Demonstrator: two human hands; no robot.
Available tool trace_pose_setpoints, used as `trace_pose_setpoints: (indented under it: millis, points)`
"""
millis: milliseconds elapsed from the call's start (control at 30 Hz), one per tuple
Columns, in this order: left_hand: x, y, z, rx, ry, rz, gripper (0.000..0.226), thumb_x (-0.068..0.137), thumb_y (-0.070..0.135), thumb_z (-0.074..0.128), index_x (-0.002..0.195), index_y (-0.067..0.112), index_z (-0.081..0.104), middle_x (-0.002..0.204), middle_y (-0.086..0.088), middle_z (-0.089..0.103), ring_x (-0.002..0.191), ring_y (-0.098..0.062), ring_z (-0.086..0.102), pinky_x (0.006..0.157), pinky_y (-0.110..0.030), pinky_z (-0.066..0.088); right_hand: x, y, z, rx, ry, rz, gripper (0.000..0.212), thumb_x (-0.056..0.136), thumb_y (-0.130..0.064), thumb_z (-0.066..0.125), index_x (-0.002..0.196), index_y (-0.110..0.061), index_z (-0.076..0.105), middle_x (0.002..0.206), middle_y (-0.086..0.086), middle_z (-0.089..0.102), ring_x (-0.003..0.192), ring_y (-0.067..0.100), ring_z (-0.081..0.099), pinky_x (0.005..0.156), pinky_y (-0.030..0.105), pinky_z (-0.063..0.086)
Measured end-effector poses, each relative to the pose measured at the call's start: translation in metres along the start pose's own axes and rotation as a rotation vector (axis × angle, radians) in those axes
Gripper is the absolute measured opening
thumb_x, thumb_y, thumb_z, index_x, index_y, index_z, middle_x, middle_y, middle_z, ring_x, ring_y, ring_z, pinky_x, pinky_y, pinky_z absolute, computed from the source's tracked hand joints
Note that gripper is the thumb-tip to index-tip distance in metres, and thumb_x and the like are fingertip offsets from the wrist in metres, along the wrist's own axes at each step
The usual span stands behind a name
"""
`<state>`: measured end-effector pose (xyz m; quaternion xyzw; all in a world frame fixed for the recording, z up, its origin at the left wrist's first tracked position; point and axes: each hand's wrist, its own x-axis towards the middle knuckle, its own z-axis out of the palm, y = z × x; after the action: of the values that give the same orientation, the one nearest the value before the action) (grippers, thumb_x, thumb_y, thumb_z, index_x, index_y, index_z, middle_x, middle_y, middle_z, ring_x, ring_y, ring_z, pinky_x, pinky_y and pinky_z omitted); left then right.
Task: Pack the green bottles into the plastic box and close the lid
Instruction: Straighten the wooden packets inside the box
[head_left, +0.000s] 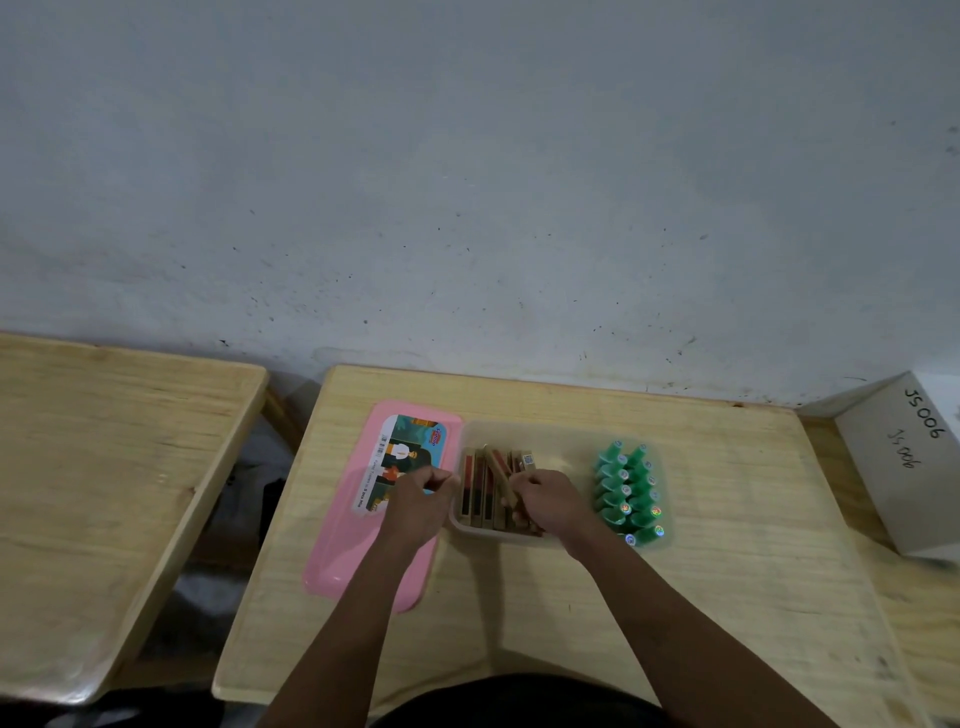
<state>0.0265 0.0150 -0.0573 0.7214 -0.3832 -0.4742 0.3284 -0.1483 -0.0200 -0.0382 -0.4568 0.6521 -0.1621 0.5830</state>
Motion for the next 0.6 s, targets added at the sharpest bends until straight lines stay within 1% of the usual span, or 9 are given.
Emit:
trace_pose_setpoints:
  millis: [100,200,233,300,367,400,467,533,600]
  points:
    - [0.0,0.0,0.0,0.013,0.001,-0.001,0.009,0.092,0.019,0.058,0.086,0.016,0.064,0.088,-0.002,0.064,0.084,-0.019,0.062,0.079,-0.036,0.055,0.005,-0.001,0.009,-0.136,-0.032,-0.036,0.022,0.096,-0.017,0.052,0.09,-0.007,0.071,0.074,0.007,0.067,0.057,0.014,0.061,0.054,0.023,0.051]
    - [-0.002,0.002,0.001,0.021,0.013,0.014,0.009,0.092,0.018,0.058,0.087,0.015,0.064,0.087,0.001,0.064,0.082,-0.013,0.059,0.069,-0.023,0.048,0.014,0.001,0.021,-0.465,-0.029,-0.145,0.031,0.094,-0.023,0.054,0.065,-0.018,0.065,0.064,-0.002,0.061,0.059,0.01,0.058,0.06,0.025,0.047]
    - [-0.002,0.002,0.001,0.023,0.015,0.014,0.009,0.092,0.018,0.058,0.088,0.014,0.064,0.086,0.002,0.064,0.082,-0.01,0.058,0.066,-0.02,0.045,0.016,0.001,0.024,-0.561,-0.025,-0.175,0.032,0.094,-0.026,0.053,0.064,-0.02,0.064,0.065,-0.003,0.06,0.062,0.011,0.057,0.062,0.026,0.046]
    - [-0.002,0.002,0.001,0.026,0.012,0.008,0.009,0.092,0.018,0.057,0.089,0.013,0.064,0.086,0.002,0.063,0.082,-0.01,0.058,0.065,-0.018,0.042,0.02,0.002,0.027,-0.67,-0.032,-0.194,0.029,0.092,-0.03,0.052,0.072,-0.02,0.07,0.071,-0.003,0.064,0.072,0.015,0.061,0.068,0.03,0.05]
    - [-0.001,0.001,0.001,0.027,0.009,0.009,0.009,0.092,0.018,0.057,0.09,0.013,0.065,0.087,0.001,0.064,0.083,-0.011,0.059,0.065,-0.018,0.043,0.02,0.0,0.027,-0.698,-0.023,-0.169,0.03,0.091,-0.034,0.051,0.078,-0.019,0.074,0.075,-0.002,0.069,0.074,0.017,0.065,0.07,0.033,0.055]
    - [-0.001,0.002,0.001,0.025,0.007,0.013,0.009,0.092,0.018,0.057,0.09,0.012,0.065,0.087,0.001,0.064,0.083,-0.012,0.059,0.065,-0.018,0.042,0.018,-0.001,0.024,-0.702,0.013,-0.165,0.03,0.09,-0.036,0.051,0.08,-0.021,0.075,0.076,-0.003,0.071,0.074,0.017,0.066,0.07,0.032,0.055]
    - [-0.002,0.002,0.001,0.014,0.004,0.027,0.009,0.092,0.016,0.057,0.089,0.013,0.064,0.087,0.0,0.064,0.083,-0.012,0.058,0.066,-0.018,0.044,0.014,-0.003,0.015,-0.73,0.164,-0.177,0.025,0.089,-0.037,0.05,0.086,-0.027,0.073,0.084,-0.006,0.072,0.077,0.015,0.066,0.07,0.029,0.053]
    - [-0.002,0.002,0.0,0.004,0.001,0.043,0.011,0.092,0.014,0.057,0.084,0.016,0.064,0.086,0.0,0.064,0.082,-0.013,0.059,0.07,-0.024,0.05,0.01,-0.002,0.003,-0.775,0.325,-0.181,0.02,0.09,-0.041,0.052,0.099,-0.031,0.067,0.097,-0.007,0.069,0.087,0.016,0.065,0.07,0.028,0.047]
    - [-0.002,0.001,-0.001,0.0,-0.001,0.043,0.013,0.092,0.014,0.058,0.081,0.018,0.064,0.085,-0.001,0.064,0.08,-0.015,0.06,0.076,-0.034,0.054,0.008,0.002,-0.007,-0.827,0.368,-0.139,0.032,0.088,-0.05,0.054,0.111,-0.029,0.057,0.104,-0.003,0.065,0.093,0.019,0.064,0.068,0.029,0.044]
